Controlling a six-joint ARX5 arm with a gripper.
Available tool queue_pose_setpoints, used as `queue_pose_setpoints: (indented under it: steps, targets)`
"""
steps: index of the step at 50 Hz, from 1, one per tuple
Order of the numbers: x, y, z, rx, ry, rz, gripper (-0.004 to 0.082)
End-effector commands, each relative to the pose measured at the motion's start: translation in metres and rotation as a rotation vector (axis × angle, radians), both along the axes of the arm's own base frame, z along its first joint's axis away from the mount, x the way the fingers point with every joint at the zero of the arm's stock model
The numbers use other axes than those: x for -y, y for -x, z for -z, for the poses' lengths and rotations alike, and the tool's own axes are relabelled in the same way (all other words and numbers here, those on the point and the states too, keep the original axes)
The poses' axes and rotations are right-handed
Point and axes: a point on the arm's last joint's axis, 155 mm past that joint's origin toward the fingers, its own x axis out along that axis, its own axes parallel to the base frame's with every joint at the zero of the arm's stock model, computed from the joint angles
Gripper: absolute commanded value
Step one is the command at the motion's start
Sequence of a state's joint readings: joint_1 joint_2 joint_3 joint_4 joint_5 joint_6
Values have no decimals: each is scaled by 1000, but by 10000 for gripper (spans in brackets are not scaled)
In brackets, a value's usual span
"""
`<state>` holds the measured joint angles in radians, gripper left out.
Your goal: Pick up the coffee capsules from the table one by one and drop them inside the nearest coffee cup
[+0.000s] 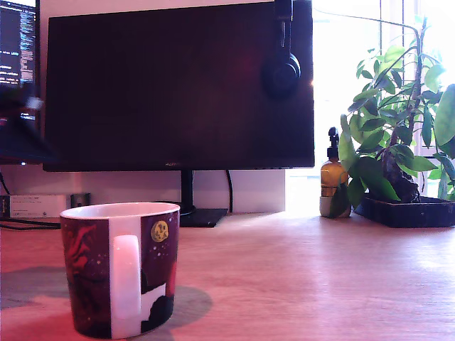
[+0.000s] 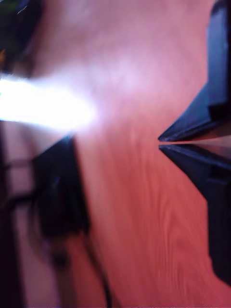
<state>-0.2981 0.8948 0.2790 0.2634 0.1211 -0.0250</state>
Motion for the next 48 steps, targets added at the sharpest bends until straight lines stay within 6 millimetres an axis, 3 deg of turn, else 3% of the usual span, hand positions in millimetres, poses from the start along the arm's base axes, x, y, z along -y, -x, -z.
queue_pose_setpoints:
  steps: [1,15,25,48]
  targets:
    - [-10,3,8,-7,16,-35,-19]
    - [-40,13,-6,42,73,-136,-19]
    - [-49,26,-23,91,94,-166,-19]
    - [-67,61,-35,140,90,-228,-19]
